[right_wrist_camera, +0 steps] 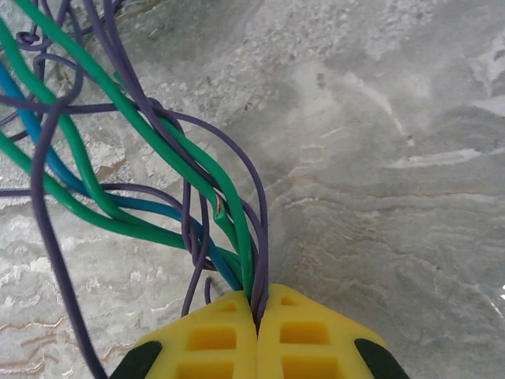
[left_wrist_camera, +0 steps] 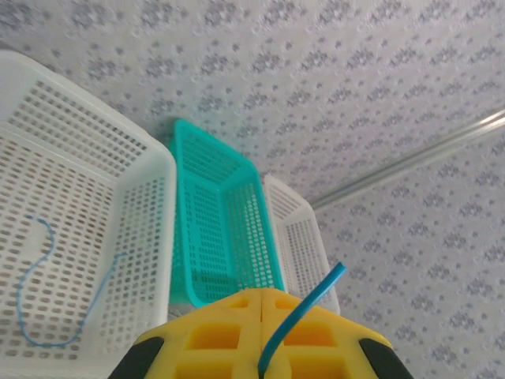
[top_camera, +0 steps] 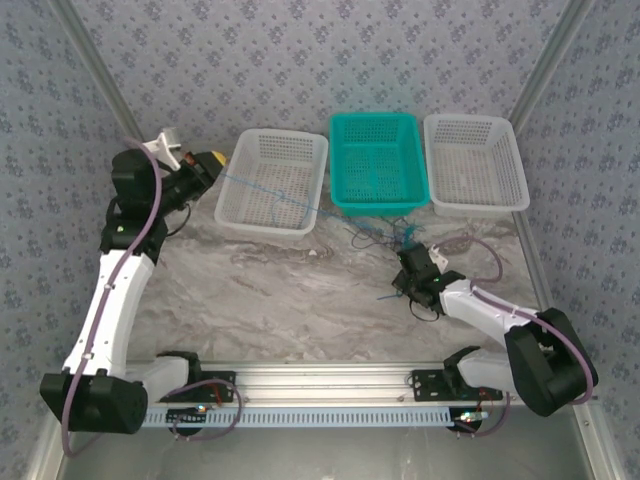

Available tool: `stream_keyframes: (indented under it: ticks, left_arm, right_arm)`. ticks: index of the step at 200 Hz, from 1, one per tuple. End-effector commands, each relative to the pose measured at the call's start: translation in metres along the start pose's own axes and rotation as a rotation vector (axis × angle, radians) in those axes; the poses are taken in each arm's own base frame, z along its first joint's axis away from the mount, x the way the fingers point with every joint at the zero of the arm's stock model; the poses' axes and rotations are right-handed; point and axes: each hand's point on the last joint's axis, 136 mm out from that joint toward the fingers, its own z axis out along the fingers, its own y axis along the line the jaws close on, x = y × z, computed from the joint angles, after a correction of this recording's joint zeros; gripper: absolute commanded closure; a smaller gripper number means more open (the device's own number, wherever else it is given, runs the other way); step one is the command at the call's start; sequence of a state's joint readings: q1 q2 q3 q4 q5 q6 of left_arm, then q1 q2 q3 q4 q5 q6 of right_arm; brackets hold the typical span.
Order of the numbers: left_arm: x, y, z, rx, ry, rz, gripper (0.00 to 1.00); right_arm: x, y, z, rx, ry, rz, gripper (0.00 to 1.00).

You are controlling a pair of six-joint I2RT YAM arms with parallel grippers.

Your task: Untangle the cables

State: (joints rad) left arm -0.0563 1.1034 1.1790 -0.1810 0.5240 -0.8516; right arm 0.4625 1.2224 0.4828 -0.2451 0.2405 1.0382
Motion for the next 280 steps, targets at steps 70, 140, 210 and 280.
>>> stream_keyframes:
  ticks: [70, 140, 210, 280]
  left_arm:
    - [-0.087, -0.072, -0.040, 0.115, -0.237, 0.141, 1.00]
    - [-0.156, -0.075, -0.077, 0.048, -0.445, 0.132, 1.00]
    - [-0.198, -0.049, -0.101, -0.029, -0.552, 0.043, 1.00]
    - [-0.199, -0.074, -0.067, 0.110, -0.450, 0.099, 1.00]
  right_arm:
    - [0.001, -0.046, -0.001, 0.192, -0.029, 0.109, 1.00]
    - [-0.004, -0.054, -0.007, 0.201, -0.058, 0.128, 1.00]
    - [-0.007, -0.057, -0.006, 0.212, -0.059, 0.128, 1.00]
    - [-0.011, -0.013, 0.003, 0.055, -0.031, -0.027, 1.00]
